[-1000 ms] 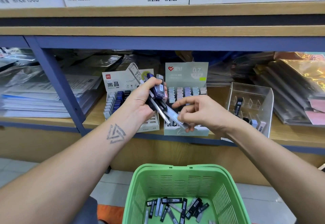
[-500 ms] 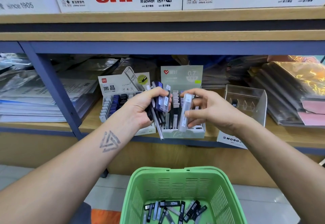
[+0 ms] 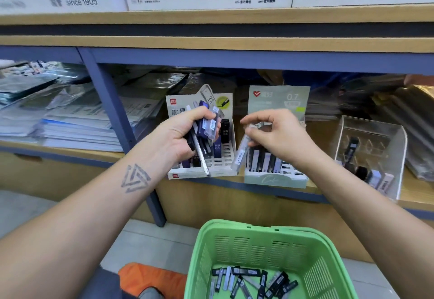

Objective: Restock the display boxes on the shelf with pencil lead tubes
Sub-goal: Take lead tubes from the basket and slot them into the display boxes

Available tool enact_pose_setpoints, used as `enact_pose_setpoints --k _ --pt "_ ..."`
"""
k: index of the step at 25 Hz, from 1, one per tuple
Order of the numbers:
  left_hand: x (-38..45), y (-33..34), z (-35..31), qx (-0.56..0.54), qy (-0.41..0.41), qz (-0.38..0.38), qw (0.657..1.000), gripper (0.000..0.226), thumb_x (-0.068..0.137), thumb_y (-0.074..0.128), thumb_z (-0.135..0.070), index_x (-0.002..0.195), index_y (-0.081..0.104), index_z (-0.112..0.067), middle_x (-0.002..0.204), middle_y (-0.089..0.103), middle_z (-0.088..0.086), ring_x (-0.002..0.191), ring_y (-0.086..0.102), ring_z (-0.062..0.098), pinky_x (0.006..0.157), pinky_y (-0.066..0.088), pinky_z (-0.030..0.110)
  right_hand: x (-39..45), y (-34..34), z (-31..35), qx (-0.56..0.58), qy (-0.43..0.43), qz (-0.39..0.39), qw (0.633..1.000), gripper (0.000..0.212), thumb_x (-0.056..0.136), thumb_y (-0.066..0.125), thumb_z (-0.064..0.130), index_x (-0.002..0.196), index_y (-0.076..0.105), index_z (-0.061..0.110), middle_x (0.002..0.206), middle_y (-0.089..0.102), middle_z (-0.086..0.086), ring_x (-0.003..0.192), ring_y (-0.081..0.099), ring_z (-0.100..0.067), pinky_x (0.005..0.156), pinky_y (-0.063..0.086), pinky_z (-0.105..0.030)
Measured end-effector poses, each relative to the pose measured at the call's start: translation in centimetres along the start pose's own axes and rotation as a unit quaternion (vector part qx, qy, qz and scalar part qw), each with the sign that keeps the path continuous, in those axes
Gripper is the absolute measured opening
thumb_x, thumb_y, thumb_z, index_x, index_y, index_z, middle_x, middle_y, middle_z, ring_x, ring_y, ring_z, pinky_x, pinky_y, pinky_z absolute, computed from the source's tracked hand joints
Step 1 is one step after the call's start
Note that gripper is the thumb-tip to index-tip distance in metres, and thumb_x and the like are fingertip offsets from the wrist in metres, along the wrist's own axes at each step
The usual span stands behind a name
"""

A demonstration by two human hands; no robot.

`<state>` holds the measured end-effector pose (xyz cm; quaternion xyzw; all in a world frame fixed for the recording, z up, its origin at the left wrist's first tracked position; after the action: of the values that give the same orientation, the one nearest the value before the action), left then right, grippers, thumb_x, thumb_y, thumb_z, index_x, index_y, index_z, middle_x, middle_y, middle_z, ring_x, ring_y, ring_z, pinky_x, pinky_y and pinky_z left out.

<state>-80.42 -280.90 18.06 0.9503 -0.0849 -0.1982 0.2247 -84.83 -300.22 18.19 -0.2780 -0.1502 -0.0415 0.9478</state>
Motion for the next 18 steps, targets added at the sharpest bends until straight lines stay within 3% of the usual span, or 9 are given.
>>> enact_pose_setpoints --k 2,5,7,10,14,18 --pt "0.1 -1.9 -1.0 -0.003 0.001 -0.015 1.0 0.022 0.084 0.065 0.001 0.106 0.066 0.002 0.08 0.069 0.016 0.061 0.066 0.021 0.055 0.057 0.026 1.2 1.8 0.7 -0.12 -0.029 0.007 0.992 0.018 0.095 0.066 0.012 0.108 0.075 0.02 0.095 0.077 -0.002 0.079 0.072 -0.004 0.084 0.054 -0.021" --pt "0.0 -3.5 -1.7 -0.006 -0.003 -0.029 1.0 0.013 0.085 0.063 0.003 0.098 0.065 0.001 0.077 0.068 0.015 0.056 0.064 0.021 0.053 0.056 0.026 2.8 4.0 1.0 -0.229 -0.035 0.058 0.971 0.03 0.098 0.059 0.01 0.125 0.071 0.013 0.119 0.072 -0.009 0.107 0.067 -0.02 0.098 0.05 -0.028" --pt "-0.2 -4.3 -2.0 -0.003 0.0 -0.029 1.0 0.011 0.086 0.062 0.003 0.097 0.065 0.0 0.076 0.067 0.015 0.055 0.063 0.021 0.053 0.056 0.026 3.5 5.3 1.1 -0.258 -0.038 0.086 0.962 0.027 0.1 0.056 0.008 0.123 0.072 0.01 0.117 0.071 -0.012 0.104 0.069 -0.026 0.094 0.055 -0.037" --pt "-0.2 -4.9 -2.5 -0.007 0.004 -0.025 1.0 0.016 0.087 0.062 0.003 0.102 0.063 -0.002 0.079 0.066 0.015 0.054 0.063 0.021 0.054 0.056 0.026 4.8 6.5 1.7 -0.286 -0.066 0.088 0.952 0.016 0.094 0.071 0.02 0.104 0.077 0.011 0.097 0.071 -0.007 0.087 0.064 -0.021 0.078 0.052 -0.034" --pt "-0.3 -4.7 -3.0 -0.016 0.009 -0.011 1.0 0.017 0.087 0.061 0.003 0.103 0.061 -0.003 0.077 0.064 0.014 0.055 0.063 0.021 0.052 0.055 0.026 6.7 7.8 2.0 -0.322 -0.079 0.071 0.941 0.026 0.09 0.074 0.036 0.085 0.077 0.011 0.077 0.067 -0.006 0.077 0.063 -0.024 0.07 0.051 -0.035" --pt "-0.5 -4.7 -3.2 -0.021 0.012 -0.011 1.0 0.019 0.086 0.062 0.004 0.105 0.063 -0.002 0.079 0.065 0.014 0.056 0.064 0.022 0.051 0.054 0.026 7.8 9.3 1.9 -0.373 -0.096 0.102 0.917 0.012 0.096 0.063 0.012 0.091 0.071 0.005 0.086 0.066 -0.011 0.082 0.065 -0.032 0.071 0.052 -0.036"
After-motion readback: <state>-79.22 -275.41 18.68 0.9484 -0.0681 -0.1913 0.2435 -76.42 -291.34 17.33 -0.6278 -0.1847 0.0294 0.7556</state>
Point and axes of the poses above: each hand's wrist, its own x-axis towards the middle knuckle, its own y-axis out of the palm, z = x × y, the point moved 3 cm from there along x, towards the middle knuckle
